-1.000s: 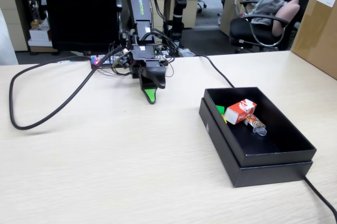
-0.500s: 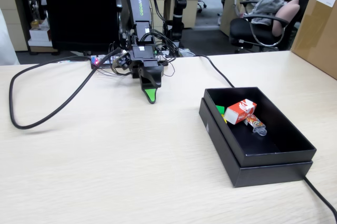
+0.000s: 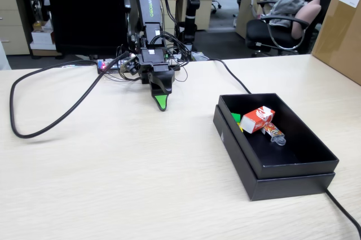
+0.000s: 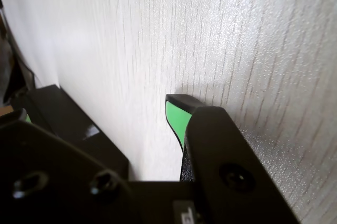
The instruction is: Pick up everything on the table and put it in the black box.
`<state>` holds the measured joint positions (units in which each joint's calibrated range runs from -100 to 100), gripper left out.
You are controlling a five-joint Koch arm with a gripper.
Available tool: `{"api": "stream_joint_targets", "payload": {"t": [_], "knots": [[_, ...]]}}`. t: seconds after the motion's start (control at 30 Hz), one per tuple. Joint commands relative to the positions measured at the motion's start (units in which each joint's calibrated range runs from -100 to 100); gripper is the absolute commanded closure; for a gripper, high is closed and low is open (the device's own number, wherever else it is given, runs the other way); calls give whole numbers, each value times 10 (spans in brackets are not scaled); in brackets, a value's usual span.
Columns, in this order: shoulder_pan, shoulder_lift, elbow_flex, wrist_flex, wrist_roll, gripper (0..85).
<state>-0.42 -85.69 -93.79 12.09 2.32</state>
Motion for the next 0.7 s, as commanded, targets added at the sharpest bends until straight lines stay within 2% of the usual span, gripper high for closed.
{"api": "stream_joint_targets", "payload": {"t": [0.0, 0.67], "knots": [[0, 1, -6, -8, 2, 366], [1, -9, -13, -7, 2, 366]]}}
